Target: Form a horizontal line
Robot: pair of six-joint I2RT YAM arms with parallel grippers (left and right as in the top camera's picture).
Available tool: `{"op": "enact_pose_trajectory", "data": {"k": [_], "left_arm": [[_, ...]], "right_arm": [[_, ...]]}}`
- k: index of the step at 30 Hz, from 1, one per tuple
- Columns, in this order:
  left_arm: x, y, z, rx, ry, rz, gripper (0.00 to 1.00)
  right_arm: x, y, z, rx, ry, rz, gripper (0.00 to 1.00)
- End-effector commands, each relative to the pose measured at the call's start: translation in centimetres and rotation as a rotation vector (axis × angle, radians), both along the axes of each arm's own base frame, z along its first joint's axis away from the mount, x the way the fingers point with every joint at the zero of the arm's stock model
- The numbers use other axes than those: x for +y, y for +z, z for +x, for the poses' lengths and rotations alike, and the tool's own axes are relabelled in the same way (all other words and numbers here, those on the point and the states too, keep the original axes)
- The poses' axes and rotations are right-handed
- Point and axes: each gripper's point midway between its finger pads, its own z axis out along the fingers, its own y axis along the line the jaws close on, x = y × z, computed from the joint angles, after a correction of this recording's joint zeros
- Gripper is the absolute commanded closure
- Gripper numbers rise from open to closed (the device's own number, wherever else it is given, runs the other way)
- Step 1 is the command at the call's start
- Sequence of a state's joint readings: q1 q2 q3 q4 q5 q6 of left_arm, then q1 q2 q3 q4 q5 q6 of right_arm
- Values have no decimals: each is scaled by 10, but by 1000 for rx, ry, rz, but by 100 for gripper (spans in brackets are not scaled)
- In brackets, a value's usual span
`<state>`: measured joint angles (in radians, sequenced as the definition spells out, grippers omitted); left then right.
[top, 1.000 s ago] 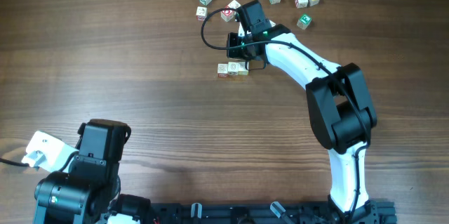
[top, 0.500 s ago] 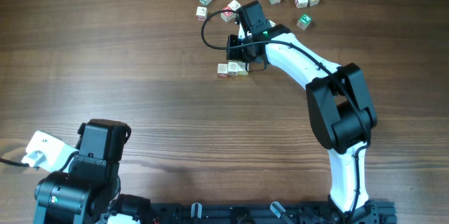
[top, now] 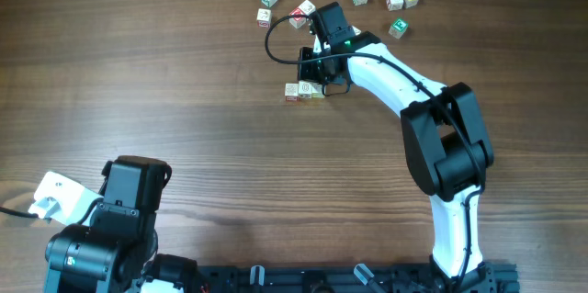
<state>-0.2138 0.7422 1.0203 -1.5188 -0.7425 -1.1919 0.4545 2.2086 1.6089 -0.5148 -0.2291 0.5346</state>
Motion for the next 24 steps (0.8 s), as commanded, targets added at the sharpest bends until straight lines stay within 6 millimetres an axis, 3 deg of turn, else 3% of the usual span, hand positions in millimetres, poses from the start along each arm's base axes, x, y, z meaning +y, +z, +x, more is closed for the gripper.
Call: {"op": "enact_pose_trajectory", "data": {"k": [1,24], "left_arm": [[2,0,-1,-15,25,-2,0],[2,0,-1,-15,25,-2,0]], "right_arm": [[4,-4,1,18,-7,16,96],[4,-1,-3,34,-3,20,95]]}}
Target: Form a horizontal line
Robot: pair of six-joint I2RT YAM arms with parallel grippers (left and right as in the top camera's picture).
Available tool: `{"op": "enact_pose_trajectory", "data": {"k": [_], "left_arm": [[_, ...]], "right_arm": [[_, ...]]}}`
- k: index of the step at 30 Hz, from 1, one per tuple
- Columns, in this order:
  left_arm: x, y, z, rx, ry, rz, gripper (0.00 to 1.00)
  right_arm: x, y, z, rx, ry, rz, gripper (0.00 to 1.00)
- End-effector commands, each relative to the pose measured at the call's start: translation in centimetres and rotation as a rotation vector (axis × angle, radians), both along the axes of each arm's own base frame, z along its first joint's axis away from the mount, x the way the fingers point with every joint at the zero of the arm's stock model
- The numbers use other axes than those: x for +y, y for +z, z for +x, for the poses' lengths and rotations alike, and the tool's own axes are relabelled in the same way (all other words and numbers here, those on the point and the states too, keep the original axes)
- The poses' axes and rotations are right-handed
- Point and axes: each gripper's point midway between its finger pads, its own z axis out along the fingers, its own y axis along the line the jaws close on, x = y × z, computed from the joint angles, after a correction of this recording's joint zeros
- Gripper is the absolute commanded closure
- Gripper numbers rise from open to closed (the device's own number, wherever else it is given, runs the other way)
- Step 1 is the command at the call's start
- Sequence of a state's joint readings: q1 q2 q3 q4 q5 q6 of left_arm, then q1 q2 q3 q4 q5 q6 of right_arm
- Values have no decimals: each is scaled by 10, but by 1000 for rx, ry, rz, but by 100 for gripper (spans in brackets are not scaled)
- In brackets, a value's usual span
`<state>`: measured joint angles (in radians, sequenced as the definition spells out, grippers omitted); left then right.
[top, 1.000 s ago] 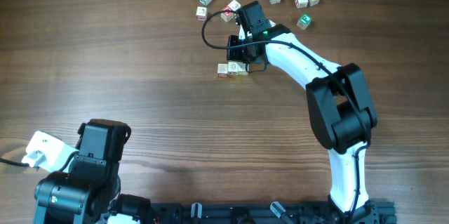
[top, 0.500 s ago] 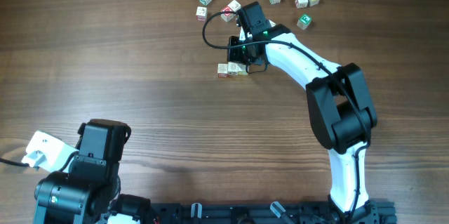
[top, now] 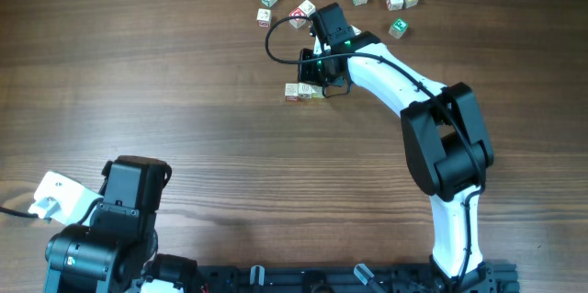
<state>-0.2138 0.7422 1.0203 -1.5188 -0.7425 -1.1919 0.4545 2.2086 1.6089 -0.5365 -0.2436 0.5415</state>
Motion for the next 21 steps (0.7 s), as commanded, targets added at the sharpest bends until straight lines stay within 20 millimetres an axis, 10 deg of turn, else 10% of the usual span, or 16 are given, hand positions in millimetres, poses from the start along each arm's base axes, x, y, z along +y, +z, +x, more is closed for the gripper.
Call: {"op": "enact_pose_trajectory", "data": {"k": [1,21], "left_arm": [[2,0,-1,-15,25,-2,0],[2,0,-1,-15,25,-2,0]], "right_arm": [[4,1,3,6,-3,16,95],[3,4,1,8,-3,15,95]]}}
